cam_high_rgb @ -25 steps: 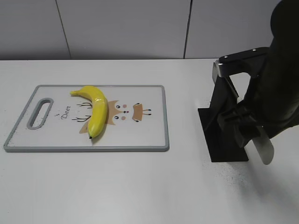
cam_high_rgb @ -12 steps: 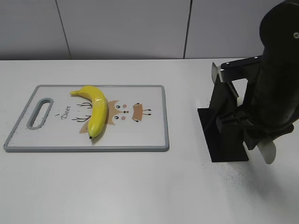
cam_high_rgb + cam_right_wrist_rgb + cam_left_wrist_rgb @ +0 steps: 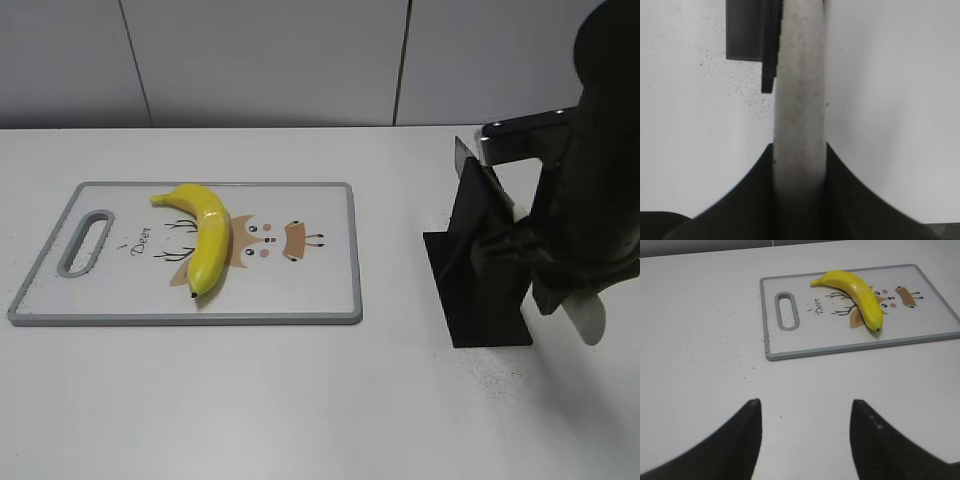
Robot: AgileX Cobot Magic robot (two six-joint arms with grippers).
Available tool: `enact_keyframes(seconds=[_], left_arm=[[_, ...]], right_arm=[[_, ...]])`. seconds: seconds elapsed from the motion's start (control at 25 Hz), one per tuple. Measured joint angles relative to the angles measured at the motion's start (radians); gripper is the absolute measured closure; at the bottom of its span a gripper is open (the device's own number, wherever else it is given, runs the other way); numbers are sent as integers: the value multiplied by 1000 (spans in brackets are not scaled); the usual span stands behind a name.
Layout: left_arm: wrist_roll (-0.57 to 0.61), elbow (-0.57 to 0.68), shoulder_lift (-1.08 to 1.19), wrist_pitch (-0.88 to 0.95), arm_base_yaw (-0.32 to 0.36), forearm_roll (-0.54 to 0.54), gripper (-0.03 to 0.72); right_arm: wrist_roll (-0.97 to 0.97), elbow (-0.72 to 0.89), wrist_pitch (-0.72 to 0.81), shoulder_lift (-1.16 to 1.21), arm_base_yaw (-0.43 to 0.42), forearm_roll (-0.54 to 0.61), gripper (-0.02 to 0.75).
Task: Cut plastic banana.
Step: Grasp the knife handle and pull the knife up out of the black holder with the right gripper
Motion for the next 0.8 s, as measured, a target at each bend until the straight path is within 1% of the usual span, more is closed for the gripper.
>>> enact_keyframes(seconds=[0.2, 0.64, 0.8], left_arm=[[0, 0, 0, 0, 0, 0, 161], [0, 0, 0, 0, 0, 0, 162], [0, 0, 0, 0, 0, 0, 162]], right_arm=[[4, -1, 6, -50, 0, 0, 575], [19, -50, 9, -110, 0, -7, 575], [7, -96, 57, -142, 0, -12, 575]])
